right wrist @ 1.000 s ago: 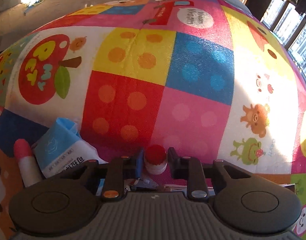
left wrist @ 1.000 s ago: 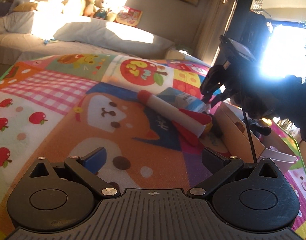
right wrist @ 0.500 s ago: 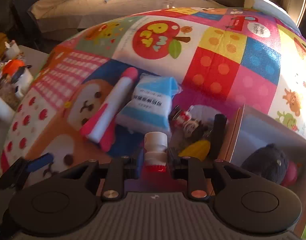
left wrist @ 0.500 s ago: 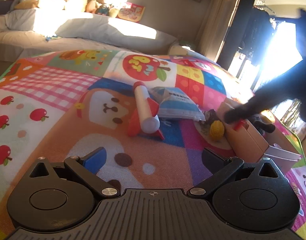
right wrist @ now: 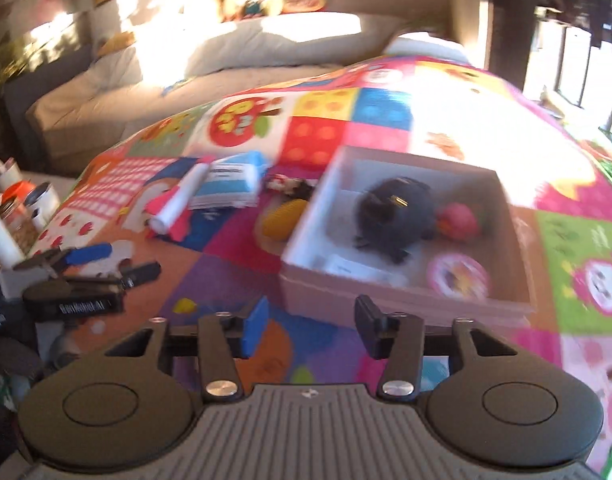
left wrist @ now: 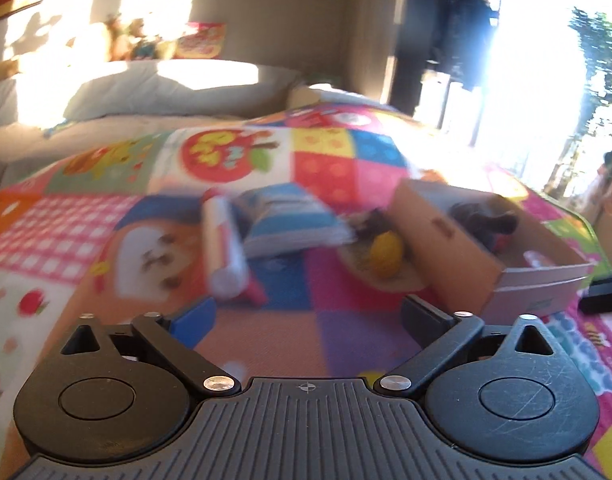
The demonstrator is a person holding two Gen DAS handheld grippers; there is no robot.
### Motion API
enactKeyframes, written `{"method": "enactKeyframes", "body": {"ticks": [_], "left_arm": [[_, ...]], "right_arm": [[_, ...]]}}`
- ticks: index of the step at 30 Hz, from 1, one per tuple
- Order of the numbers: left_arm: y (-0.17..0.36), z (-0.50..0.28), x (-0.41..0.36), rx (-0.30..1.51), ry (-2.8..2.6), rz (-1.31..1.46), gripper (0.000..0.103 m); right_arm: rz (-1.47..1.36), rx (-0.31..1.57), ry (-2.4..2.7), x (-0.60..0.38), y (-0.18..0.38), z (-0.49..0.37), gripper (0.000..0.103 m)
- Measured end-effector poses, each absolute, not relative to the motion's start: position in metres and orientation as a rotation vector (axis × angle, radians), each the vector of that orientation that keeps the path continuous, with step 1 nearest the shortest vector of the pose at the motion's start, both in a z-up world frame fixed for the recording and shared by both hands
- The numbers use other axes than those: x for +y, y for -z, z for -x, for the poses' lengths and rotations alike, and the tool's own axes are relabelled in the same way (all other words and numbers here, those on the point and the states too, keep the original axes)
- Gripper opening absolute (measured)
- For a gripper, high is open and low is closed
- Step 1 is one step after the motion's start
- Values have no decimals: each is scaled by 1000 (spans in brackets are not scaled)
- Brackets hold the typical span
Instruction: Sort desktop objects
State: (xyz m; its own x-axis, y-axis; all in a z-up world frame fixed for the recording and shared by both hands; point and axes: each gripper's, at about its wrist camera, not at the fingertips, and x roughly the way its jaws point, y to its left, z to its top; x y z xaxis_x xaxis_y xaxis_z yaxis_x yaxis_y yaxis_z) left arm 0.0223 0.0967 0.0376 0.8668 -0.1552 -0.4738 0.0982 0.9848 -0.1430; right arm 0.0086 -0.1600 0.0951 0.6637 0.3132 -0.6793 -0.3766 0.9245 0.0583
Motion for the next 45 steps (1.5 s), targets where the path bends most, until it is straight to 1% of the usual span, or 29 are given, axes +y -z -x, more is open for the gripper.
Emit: {"method": "enactKeyframes", "body": {"ticks": [1, 2, 6, 8, 9, 10, 11, 12, 13, 17, 21, 24, 27, 30, 33, 34, 35, 36, 37, 39, 40, 41, 42, 44, 45], "left_arm": [[-43, -32, 86, 510, 169, 90, 75], [-46, -43, 78, 521, 200, 67, 70], [-46, -88, 42, 546, 279, -39, 66], [-39, -107, 27, 571, 305, -86, 60], [-35, -114, 21, 580, 308, -108, 59], [-30, -120, 15, 586, 304, -137, 56], [-27, -125, 12, 590, 295, -158, 46], [-23, -129, 9, 599, 290, -172, 40], [-20, -129, 10, 611, 288, -177, 29], [-24, -110, 22, 605, 266, -165, 28], [-41, -59, 41, 600, 307, -97, 28], [-46, -13, 49, 596, 345, -82, 28], [-41, 22, 60, 630, 325, -78, 28], [-36, 39, 76, 642, 247, -93, 29], [-35, 44, 92, 646, 161, -86, 32], [-34, 43, 95, 651, 142, -78, 32], [-33, 43, 98, 654, 126, -74, 33], [-32, 44, 100, 656, 113, -73, 33], [-32, 45, 101, 657, 109, -70, 35], [-31, 47, 102, 660, 119, -49, 46], [-30, 48, 102, 659, 122, -41, 55], [-29, 48, 102, 659, 120, -41, 59], [-28, 46, 101, 661, 115, -45, 59], [-25, 40, 101, 673, 92, -44, 63], [-23, 36, 102, 681, 83, -36, 63]], "right_arm": [[92, 736, -366, -167, -89, 0, 51], [101, 730, -354, -172, -85, 7, 53], [123, 706, -327, -190, -71, 28, 62], [95, 702, -305, -201, -67, 32, 67], [76, 703, -295, -206, -66, 32, 69], [53, 704, -284, -211, -63, 34, 72], [39, 705, -276, -216, -62, 35, 75], [26, 704, -265, -220, -59, 37, 76], [15, 704, -252, -223, -56, 37, 77], [-19, 716, -235, -231, -49, 40, 80], [-11, 708, -255, -227, -48, 42, 85], [-2, 708, -298, -216, -47, 43, 85], [44, 707, -367, -194, -47, 44, 85], [149, 698, -470, -164, -47, 49, 85], [219, 680, -558, -134, -47, 53, 84], [230, 679, -578, -124, -47, 53, 79], [242, 681, -592, -116, -46, 51, 70], [257, 686, -601, -109, -44, 50, 66], [271, 694, -599, -100, -42, 48, 59], [286, 706, -594, -90, -38, 45, 54], [288, 711, -588, -87, -36, 43, 50], [290, 717, -582, -86, -35, 42, 44], [291, 722, -575, -87, -34, 41, 41], [282, 730, -553, -91, -31, 36, 33], [279, 731, -538, -95, -31, 35, 32]]}}
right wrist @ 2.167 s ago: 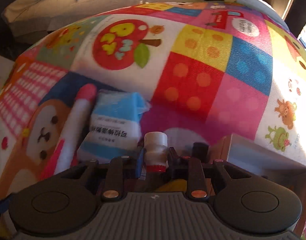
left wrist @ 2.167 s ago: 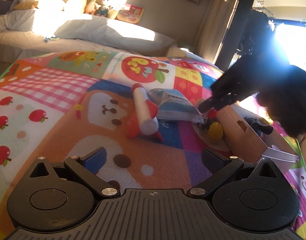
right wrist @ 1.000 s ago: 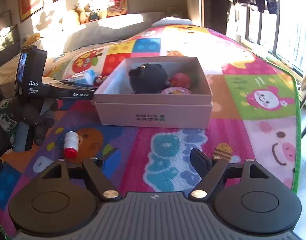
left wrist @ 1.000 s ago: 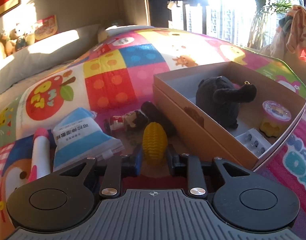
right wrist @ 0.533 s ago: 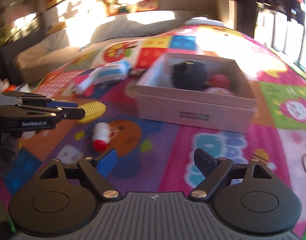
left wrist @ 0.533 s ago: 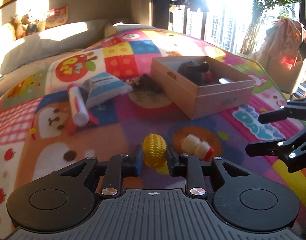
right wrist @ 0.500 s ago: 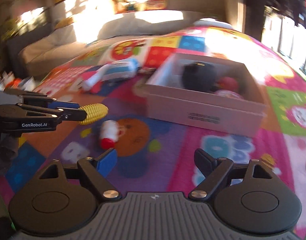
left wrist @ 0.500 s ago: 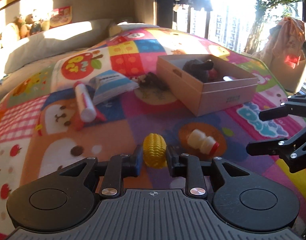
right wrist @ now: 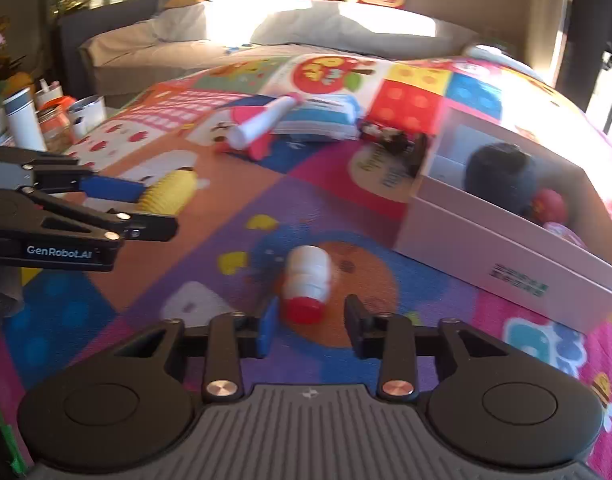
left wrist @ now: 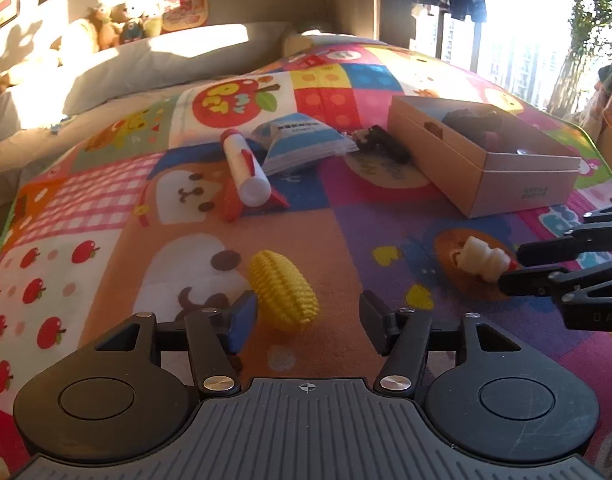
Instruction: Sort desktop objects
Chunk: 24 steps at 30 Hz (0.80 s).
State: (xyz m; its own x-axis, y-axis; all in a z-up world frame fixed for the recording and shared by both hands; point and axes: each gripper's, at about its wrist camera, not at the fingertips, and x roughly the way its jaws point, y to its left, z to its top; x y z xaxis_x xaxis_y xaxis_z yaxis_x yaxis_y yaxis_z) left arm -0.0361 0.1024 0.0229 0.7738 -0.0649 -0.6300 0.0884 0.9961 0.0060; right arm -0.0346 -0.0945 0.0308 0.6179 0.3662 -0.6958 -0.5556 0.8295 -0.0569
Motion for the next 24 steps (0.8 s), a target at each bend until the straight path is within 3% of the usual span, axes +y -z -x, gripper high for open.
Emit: {"method": "enactKeyframes", "body": {"ticks": [5, 12, 16, 20, 24], "left_arm": [[-18, 21, 105, 723, 102, 31, 62], [-20, 29, 80, 733, 269, 60, 72], [-20, 35, 76, 742, 306, 62, 77], [-21, 39, 75, 737, 304, 60, 84], [-24, 44, 77, 724, 288, 47, 88]], "right_arm": [[273, 720, -432, -119, -28, 29, 31], [251, 739, -313, -153, -23, 23, 33], [231, 744, -333, -157, -23, 25, 41], [230, 729, -385, -148, -27, 30, 56], [247, 702, -446, -136, -31, 35, 60]]}}
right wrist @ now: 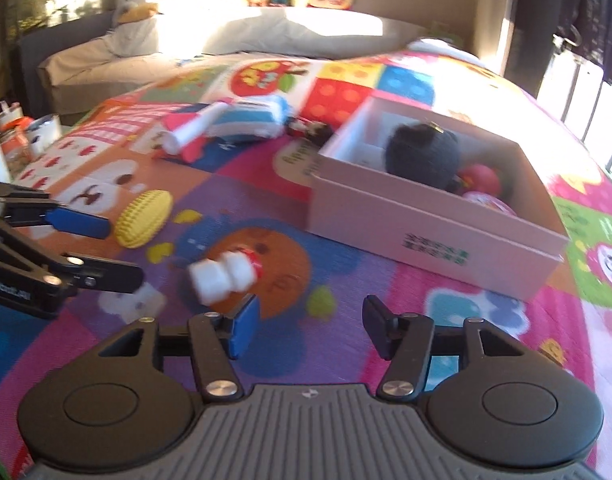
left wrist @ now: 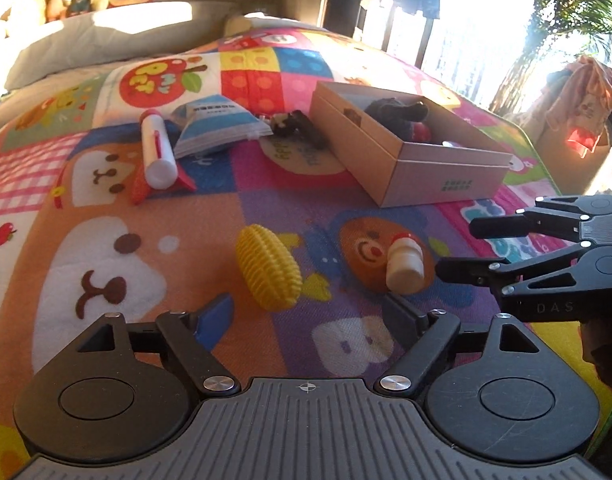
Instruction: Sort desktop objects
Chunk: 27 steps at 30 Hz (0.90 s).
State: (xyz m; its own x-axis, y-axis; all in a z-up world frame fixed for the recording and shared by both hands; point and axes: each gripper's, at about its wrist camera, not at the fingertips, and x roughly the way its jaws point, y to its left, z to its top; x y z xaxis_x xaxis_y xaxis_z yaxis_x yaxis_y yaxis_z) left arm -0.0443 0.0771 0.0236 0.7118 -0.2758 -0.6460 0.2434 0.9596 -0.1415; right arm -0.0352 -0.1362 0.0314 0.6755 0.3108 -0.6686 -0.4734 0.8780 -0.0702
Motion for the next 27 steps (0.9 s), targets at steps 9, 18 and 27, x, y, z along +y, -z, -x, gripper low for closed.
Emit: {"method": "enactKeyframes", "body": {"ticks": [9, 18, 27], "left_arm": [[-28, 51, 94, 711, 232, 49, 92], [-26, 52, 102, 724, 226, 81, 94], [-24, 45, 76, 724, 348, 93, 94]], "right_arm": [[343, 667, -606, -95, -29, 25, 65], [303, 701, -589, -97, -26, 25, 28], [237, 729, -425, -152, -22, 32, 33]]}}
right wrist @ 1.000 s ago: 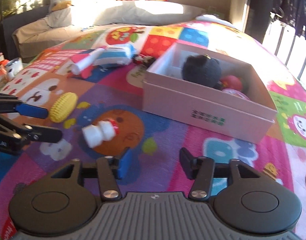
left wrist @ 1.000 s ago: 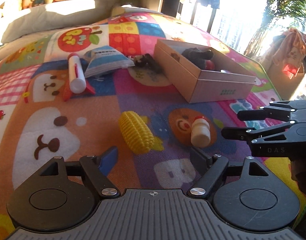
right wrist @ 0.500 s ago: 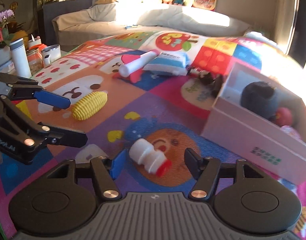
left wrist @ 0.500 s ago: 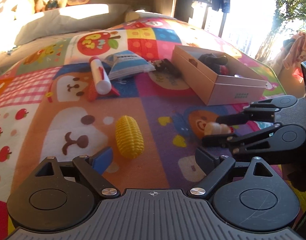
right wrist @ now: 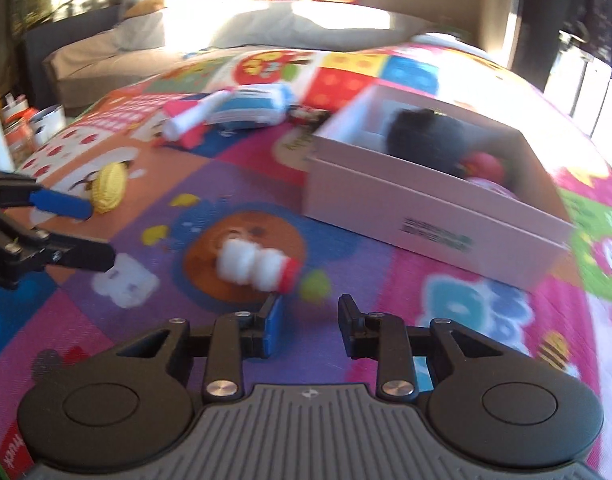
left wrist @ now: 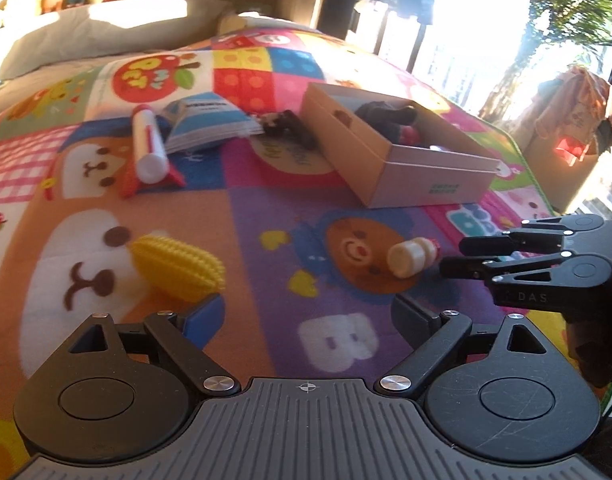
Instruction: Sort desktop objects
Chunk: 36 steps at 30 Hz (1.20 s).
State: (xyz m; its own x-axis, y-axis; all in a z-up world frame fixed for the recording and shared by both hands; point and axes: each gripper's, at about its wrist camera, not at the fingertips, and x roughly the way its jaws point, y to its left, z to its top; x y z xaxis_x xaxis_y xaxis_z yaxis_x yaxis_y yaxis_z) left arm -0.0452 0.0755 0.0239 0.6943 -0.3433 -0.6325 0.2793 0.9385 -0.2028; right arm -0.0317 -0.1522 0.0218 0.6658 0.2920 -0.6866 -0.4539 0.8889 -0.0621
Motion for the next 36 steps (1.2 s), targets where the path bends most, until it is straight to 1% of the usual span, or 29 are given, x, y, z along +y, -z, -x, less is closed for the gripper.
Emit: {"method": "enactKeyframes", "body": {"ticks": [2, 4, 5, 8, 9, 11, 13, 16, 21, 26, 32, 36], "left_arm": [[-26, 47, 72, 712, 367, 80, 95], [-30, 52, 73, 684, 368, 63, 95], [-33, 55, 76, 668, 360, 59, 96], [-41, 59, 93, 624, 308, 61, 97], [-43, 57, 100, 617, 280, 66, 97], [-44, 50, 113, 617, 223, 65, 100], [-41, 40, 121, 623, 190, 51, 100], [-33, 23, 129, 634, 183, 45, 100], [-13, 1, 137, 692, 180, 127, 100], [-12, 15, 126, 689, 247, 136, 101], [-13, 30, 106, 659, 281, 48, 101], [-14, 22, 111, 661, 221, 24, 101]], "right_arm": [[215, 732, -395, -160, -20, 31, 47], [192, 734, -372, -167, -19, 30, 55], [186, 734, -365, -168, -18, 31, 57], [165, 732, -348, -172, -15, 30, 71], [159, 733, -345, -172, -15, 30, 74], [145, 734, -332, -173, -13, 30, 84], [132, 737, -320, -174, -11, 29, 90], [123, 758, -327, -174, -10, 26, 103], [127, 762, -339, -172, -8, 27, 103], [126, 762, -341, -171, -8, 27, 103], [122, 767, -339, -171, -8, 27, 103], [122, 770, -338, -170, -8, 27, 103]]}}
